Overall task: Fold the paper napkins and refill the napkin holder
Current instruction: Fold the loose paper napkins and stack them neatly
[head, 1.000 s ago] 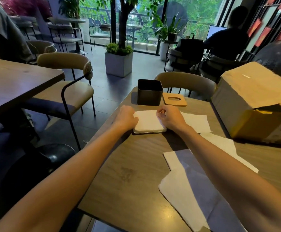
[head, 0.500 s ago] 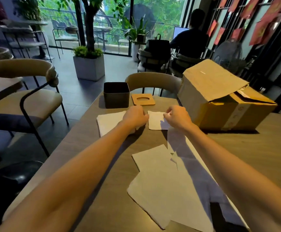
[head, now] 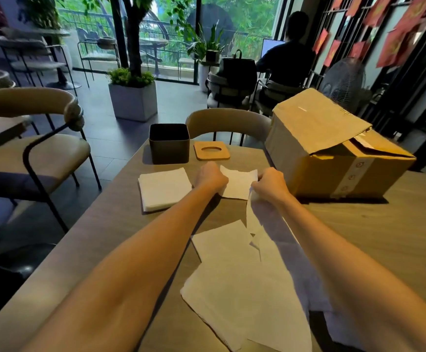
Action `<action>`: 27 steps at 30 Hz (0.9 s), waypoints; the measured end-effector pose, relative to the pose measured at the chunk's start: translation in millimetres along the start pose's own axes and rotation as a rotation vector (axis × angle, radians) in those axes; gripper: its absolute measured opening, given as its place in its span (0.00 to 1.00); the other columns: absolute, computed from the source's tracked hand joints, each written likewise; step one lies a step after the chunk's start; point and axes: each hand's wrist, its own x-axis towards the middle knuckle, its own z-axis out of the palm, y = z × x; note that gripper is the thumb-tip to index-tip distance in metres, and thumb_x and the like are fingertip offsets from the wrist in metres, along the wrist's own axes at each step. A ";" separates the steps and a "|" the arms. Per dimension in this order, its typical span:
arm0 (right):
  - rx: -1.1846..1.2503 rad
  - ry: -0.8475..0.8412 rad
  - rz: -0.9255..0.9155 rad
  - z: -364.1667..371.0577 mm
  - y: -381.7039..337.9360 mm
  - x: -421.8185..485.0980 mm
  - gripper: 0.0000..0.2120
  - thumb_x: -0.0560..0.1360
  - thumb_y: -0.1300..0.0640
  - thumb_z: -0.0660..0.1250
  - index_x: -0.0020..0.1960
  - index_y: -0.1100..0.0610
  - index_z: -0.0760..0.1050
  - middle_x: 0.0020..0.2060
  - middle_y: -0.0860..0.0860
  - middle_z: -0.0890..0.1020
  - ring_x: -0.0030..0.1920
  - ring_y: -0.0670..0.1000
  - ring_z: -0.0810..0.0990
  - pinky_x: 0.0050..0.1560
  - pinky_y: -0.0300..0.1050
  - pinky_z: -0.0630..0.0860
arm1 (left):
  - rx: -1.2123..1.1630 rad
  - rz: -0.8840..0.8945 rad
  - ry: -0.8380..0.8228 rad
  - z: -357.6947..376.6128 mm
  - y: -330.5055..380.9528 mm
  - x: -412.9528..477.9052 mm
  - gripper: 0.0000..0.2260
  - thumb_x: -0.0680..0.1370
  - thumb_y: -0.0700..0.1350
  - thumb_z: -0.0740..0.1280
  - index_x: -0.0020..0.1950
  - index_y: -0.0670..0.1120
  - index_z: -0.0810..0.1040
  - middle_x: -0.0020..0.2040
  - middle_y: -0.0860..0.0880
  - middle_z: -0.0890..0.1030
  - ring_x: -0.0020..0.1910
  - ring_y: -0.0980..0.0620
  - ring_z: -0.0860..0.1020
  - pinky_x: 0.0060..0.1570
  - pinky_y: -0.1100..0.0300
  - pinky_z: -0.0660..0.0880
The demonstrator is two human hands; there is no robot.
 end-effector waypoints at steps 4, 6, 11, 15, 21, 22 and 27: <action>0.138 0.043 0.015 0.5 -2.8 -0.6 0.09 0.79 0.58 0.67 0.45 0.60 0.84 0.34 0.52 0.78 0.38 0.50 0.77 0.39 0.43 0.74 | -0.066 -0.047 -0.038 -5.7 1.1 0.8 0.05 0.74 0.37 0.71 0.49 0.41 0.78 0.43 0.44 0.77 0.44 0.49 0.77 0.41 0.61 0.76; 0.190 0.069 -0.016 -1.8 -4.8 -1.1 0.12 0.79 0.59 0.67 0.40 0.61 0.83 0.30 0.52 0.75 0.36 0.50 0.75 0.37 0.45 0.73 | -0.133 -0.056 -0.030 -10.2 -0.5 0.2 0.05 0.75 0.38 0.71 0.50 0.40 0.79 0.44 0.43 0.79 0.45 0.48 0.78 0.42 0.61 0.77; 0.379 0.072 -0.088 -16.3 -26.5 -4.4 0.11 0.80 0.57 0.66 0.43 0.61 0.82 0.37 0.57 0.78 0.38 0.51 0.76 0.40 0.42 0.77 | -0.329 -0.015 0.033 -43.1 -8.9 -2.8 0.05 0.75 0.39 0.69 0.49 0.39 0.80 0.44 0.44 0.79 0.44 0.49 0.79 0.39 0.62 0.75; 0.478 0.062 -0.170 -14.8 -59.1 -15.1 0.09 0.81 0.55 0.65 0.51 0.58 0.82 0.45 0.54 0.82 0.44 0.50 0.79 0.41 0.42 0.78 | -0.401 0.056 0.081 -81.8 -26.4 -14.8 0.07 0.76 0.39 0.70 0.53 0.42 0.81 0.47 0.45 0.80 0.47 0.50 0.79 0.39 0.63 0.73; 0.509 0.037 -0.312 12.3 -104.1 -34.7 0.02 0.80 0.56 0.68 0.50 0.53 0.74 0.44 0.51 0.80 0.43 0.49 0.79 0.40 0.41 0.77 | -0.422 0.055 0.147 -125.2 -70.8 -37.5 0.11 0.77 0.39 0.71 0.58 0.44 0.75 0.50 0.43 0.80 0.45 0.50 0.80 0.38 0.62 0.77; 0.501 0.020 -0.330 18.6 -109.1 -36.9 0.04 0.80 0.56 0.68 0.47 0.51 0.73 0.44 0.51 0.79 0.43 0.49 0.78 0.41 0.42 0.77 | -0.422 0.057 0.160 -127.8 -79.3 -39.8 0.11 0.76 0.40 0.71 0.56 0.45 0.74 0.50 0.43 0.80 0.46 0.49 0.81 0.41 0.58 0.80; 0.436 -0.109 -0.387 44.6 -122.7 -47.2 0.06 0.80 0.54 0.67 0.53 0.55 0.73 0.44 0.50 0.77 0.43 0.48 0.77 0.41 0.39 0.75 | -0.271 0.010 0.246 -125.6 -117.6 -43.7 0.16 0.75 0.42 0.72 0.60 0.47 0.72 0.53 0.46 0.77 0.53 0.49 0.77 0.37 0.64 0.70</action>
